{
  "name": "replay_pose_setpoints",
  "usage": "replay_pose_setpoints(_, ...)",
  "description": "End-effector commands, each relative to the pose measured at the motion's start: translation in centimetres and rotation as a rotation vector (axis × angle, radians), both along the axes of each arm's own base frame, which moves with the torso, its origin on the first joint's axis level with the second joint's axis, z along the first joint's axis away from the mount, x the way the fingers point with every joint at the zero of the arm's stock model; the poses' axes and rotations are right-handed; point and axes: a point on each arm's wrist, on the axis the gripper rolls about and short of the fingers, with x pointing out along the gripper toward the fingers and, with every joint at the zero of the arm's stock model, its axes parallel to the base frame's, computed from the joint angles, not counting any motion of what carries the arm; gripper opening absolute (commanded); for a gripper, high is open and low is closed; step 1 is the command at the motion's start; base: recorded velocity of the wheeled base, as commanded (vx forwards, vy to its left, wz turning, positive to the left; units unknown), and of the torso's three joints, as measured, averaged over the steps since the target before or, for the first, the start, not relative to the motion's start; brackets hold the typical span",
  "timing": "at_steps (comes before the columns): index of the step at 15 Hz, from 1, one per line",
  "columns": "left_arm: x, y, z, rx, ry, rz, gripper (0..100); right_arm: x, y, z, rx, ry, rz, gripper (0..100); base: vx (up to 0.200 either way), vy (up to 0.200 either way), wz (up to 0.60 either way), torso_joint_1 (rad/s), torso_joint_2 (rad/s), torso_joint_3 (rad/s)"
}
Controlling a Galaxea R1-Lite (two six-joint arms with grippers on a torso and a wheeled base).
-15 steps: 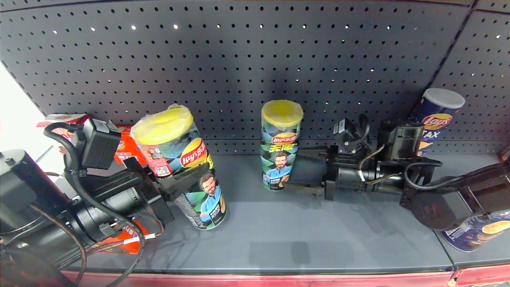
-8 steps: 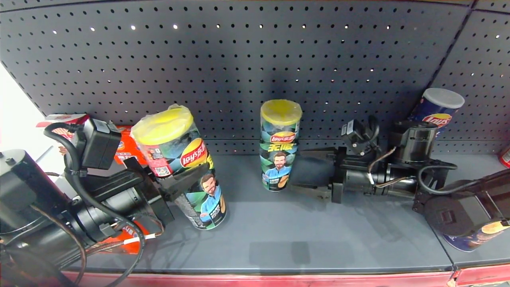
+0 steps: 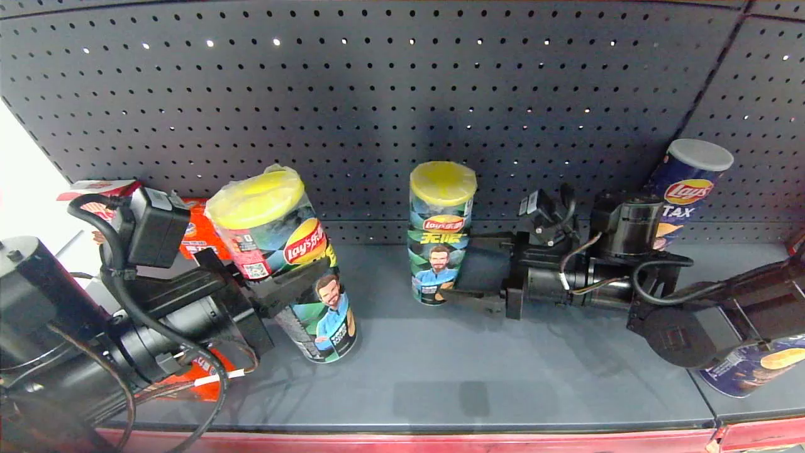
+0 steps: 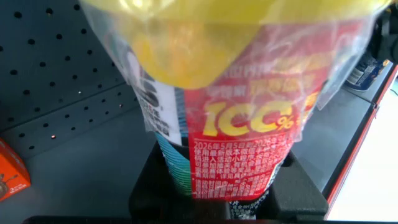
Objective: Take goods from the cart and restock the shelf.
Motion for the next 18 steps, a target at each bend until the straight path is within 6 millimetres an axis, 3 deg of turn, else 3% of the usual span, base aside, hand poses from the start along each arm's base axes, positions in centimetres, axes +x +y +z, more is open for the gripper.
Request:
replay_pose_setpoints(1,0.0,0.0,0.0,0.000,0.001,0.000,0,-2.2,-0.3,0.4,-0.002,0.003,0.023,100,0.000,0.000,0.00,0.000,0.00,0.000)
replay_pose_setpoints(3,0.0,0.0,0.0,0.000,0.001,-0.002,0,-2.2,-0.5,0.5,-0.002,0.000,0.010,100,0.000,0.000,0.00,0.000,0.00,0.000)
replay_pose_setpoints(6,0.1,0.0,0.0,0.000,0.001,-0.002,0,-0.6,0.2,0.6,0.006,-0.015,-0.015,100,0.000,0.000,0.00,0.000,0.00,0.000)
replay_pose_setpoints(11,0.0,0.0,-0.1,0.001,0.003,0.000,0,1.7,2.4,-0.2,0.010,-0.024,-0.049,100,0.000,0.000,0.00,0.000,0.00,0.000)
replay_pose_setpoints(16,0.0,0.0,-0.1,0.001,0.003,0.001,0,2.8,4.9,-0.8,0.033,-0.008,-0.046,100,0.000,0.000,0.00,0.000,0.00,0.000)
replay_pose_setpoints(17,-0.1,0.0,-0.1,0.001,0.003,0.001,0,2.8,5.0,-0.8,0.041,-0.018,-0.054,0,0.000,0.000,0.00,0.000,0.00,0.000)
replay_pose_setpoints(18,0.0,0.1,-0.1,0.001,0.003,0.003,0,2.7,4.9,-0.8,0.040,-0.018,-0.055,0,0.000,0.000,0.00,0.000,0.00,0.000)
